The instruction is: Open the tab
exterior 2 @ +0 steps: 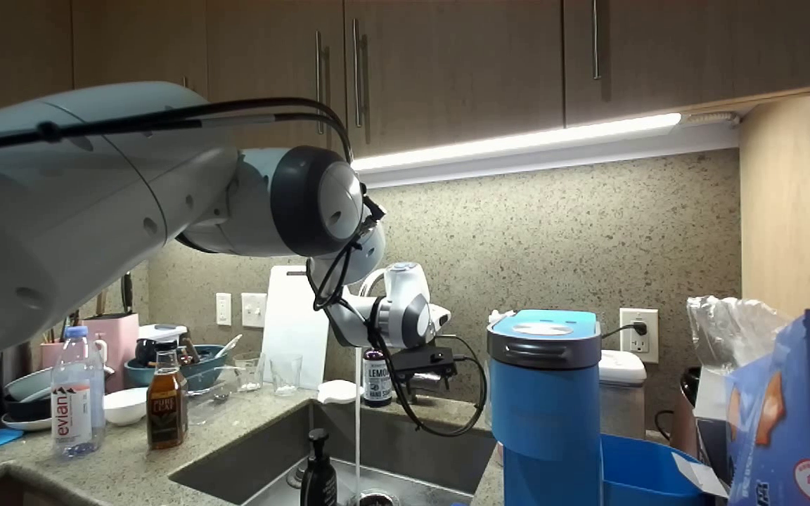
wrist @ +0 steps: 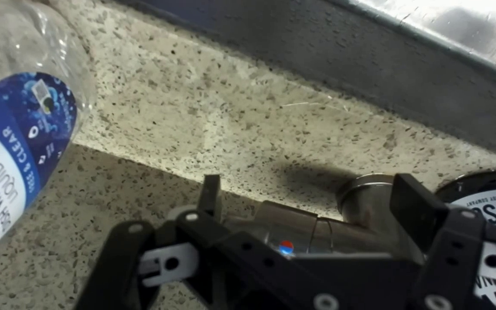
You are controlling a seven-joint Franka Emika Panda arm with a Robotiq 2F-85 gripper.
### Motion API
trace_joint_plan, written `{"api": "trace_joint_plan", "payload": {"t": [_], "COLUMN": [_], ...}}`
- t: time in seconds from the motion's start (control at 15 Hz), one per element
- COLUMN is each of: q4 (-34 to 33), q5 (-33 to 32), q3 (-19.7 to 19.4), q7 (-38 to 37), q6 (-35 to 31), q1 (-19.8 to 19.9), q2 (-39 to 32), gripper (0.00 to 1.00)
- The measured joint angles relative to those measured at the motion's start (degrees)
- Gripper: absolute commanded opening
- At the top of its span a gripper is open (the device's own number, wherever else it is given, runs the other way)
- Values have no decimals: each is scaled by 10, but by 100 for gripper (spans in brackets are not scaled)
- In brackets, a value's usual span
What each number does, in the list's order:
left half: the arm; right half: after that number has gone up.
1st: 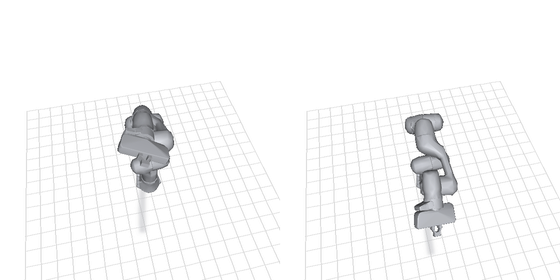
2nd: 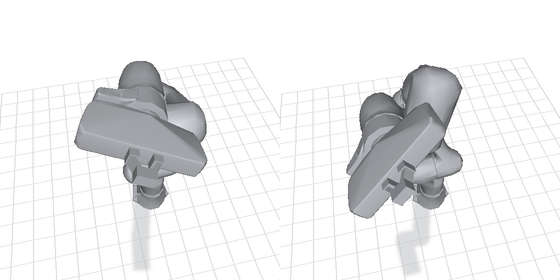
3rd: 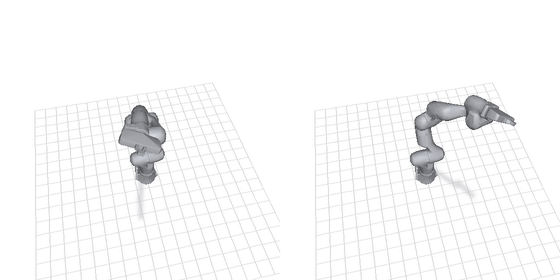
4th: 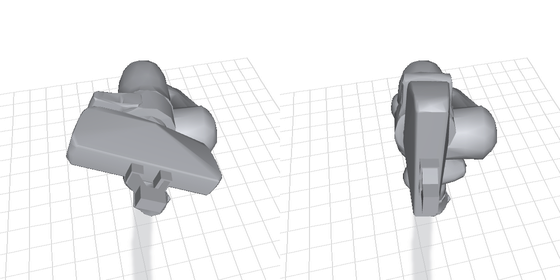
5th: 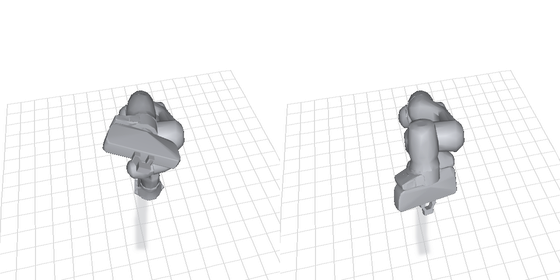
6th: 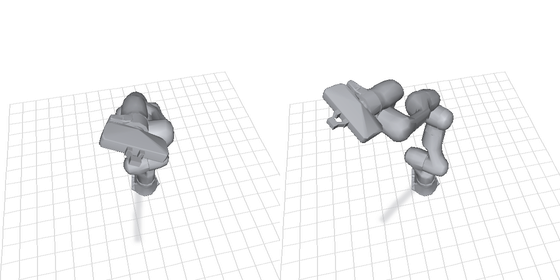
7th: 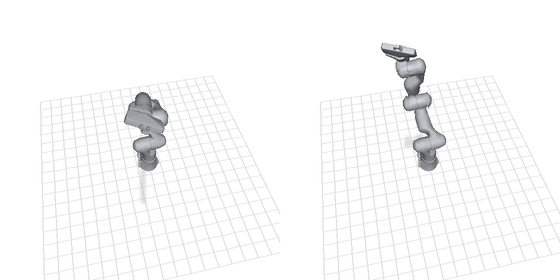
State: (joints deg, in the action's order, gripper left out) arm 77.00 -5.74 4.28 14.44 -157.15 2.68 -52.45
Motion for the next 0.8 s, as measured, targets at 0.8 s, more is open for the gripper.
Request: {"api": "trace_joint_plan", "payload": {"t": [0.8], "q4": [0], "q5": [-15], "q3": [-26], "q7": [0], "q6": [-31], "q1": [-23], "q2": [-9], "gripper": [100]}}
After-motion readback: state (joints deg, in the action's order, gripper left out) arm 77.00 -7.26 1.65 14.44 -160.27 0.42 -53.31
